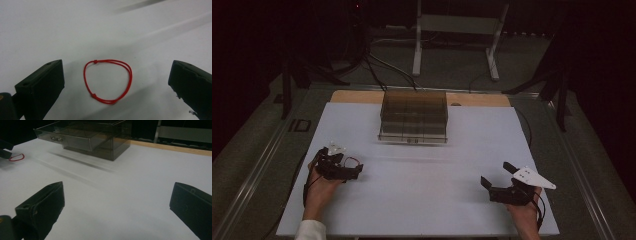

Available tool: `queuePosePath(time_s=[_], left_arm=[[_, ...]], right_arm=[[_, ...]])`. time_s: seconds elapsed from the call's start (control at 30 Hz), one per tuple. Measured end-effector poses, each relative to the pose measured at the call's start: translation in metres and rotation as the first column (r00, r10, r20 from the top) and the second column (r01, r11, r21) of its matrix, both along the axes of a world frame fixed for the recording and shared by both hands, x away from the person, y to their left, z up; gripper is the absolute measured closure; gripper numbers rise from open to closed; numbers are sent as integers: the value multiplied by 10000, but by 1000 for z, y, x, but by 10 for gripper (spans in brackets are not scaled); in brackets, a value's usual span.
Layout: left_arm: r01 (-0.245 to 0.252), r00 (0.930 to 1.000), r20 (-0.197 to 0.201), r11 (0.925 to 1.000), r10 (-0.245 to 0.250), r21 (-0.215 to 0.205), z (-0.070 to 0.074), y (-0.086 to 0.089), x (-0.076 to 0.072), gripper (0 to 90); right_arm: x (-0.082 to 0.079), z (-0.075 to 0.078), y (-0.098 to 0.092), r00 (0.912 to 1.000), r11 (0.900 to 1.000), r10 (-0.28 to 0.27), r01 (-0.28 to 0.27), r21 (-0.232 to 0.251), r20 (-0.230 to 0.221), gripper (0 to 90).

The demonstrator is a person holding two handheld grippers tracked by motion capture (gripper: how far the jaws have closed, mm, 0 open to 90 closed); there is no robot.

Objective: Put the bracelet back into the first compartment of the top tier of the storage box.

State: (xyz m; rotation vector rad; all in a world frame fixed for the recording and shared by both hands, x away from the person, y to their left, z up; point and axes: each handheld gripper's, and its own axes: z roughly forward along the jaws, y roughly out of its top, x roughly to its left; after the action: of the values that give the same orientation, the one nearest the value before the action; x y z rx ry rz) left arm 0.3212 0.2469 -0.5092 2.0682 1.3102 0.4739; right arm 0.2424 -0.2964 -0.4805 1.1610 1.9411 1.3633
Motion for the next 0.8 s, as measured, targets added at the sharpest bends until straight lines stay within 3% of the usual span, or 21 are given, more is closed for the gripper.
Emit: queuePosePath(time_s=[0.13, 0.3, 0.57, 0.8], left_arm=[[-101, 9998, -154, 9999, 101, 6, -2, 2, 1, 20], [-268, 9991, -328, 9985, 283, 478, -6, -1, 3, 88], [-322, 9980, -526, 9976, 355, 620, -9, 2, 5, 195], [-224, 9979, -596, 9975, 264, 667, -4, 4, 3, 518]], right_arm=[[0, 0, 0, 10000, 10000, 12, -12, 2, 4, 0], [0, 0, 0, 10000, 10000, 15, -15, -1, 10, 0], [0, 0, 1, 10000, 10000, 41, -41, 5, 7, 0], [1, -1, 1, 10000, 10000, 11, -11, 8, -30, 0]])
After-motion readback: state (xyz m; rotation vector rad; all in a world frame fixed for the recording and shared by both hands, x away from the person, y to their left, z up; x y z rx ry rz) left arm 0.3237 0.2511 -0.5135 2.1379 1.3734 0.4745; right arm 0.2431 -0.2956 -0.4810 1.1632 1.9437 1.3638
